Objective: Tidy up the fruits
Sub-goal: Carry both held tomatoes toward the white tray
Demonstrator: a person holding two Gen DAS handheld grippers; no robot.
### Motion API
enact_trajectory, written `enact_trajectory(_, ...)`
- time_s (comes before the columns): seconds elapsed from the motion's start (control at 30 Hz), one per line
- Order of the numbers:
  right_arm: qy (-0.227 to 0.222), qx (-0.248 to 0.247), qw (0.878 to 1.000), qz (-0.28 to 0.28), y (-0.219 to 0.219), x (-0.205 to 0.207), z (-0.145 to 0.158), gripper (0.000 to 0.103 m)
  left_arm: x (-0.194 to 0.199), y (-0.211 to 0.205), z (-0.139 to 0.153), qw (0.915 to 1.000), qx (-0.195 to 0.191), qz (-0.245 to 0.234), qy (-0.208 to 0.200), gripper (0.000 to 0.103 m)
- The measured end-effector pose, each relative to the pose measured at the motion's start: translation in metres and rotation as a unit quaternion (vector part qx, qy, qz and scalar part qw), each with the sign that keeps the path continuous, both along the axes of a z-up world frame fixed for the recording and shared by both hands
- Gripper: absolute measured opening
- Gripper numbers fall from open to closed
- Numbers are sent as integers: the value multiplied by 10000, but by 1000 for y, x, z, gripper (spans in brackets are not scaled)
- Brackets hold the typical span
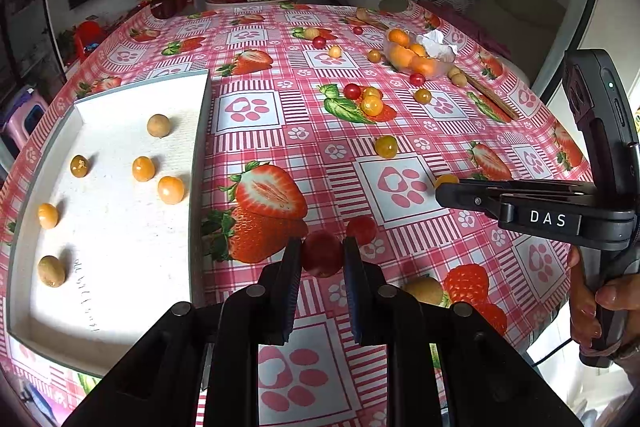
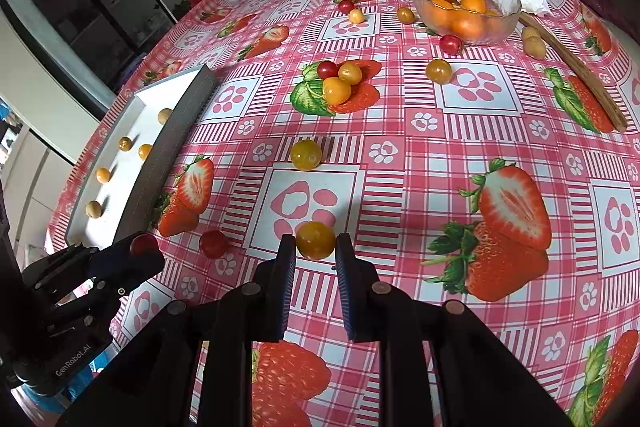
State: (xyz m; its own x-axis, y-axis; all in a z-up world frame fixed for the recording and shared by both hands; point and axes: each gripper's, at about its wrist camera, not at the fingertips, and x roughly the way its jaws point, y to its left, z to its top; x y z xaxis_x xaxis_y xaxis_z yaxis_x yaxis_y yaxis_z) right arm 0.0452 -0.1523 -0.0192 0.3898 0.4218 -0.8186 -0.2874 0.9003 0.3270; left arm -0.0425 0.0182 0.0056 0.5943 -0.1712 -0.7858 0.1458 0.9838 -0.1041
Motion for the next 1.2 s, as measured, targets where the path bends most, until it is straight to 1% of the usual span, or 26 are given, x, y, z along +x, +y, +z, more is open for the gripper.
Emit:
enact_trajectory(0.23, -54, 12, 9999, 152, 16, -4, 8, 22, -11, 36, 3, 9991, -88, 403, -62, 22)
enact_trajectory(0.47, -105, 49, 9990, 438, 46, -5, 19, 22, -25, 79, 3, 9961, -105, 874, -114, 22)
enact_trajectory(0.67, -160, 74, 9966, 805, 85, -6, 29, 22, -32, 118, 0, 9913, -102, 1308, -111, 22)
enact_trajectory(0.8, -152, 86, 9941, 1071, 114, -6, 32, 22, -34, 138, -7, 9883, -68, 1524, -26, 22)
enact_trajectory(0.9, -140, 75, 9917, 1274, 137, -6, 34, 22, -31, 148, -13, 9863, -23, 1647, 88, 22)
enact_trajectory(1.0, -158, 25, 9888, 1483, 161, -6, 35, 22, -27, 155, -17, 9846, -68, 1737, 175, 22)
enact_trajectory(1.2, -140, -174, 9827, 1837, 205, -4, 30, 22, -23, 161, -21, 9837, -43, 1775, 280, 22)
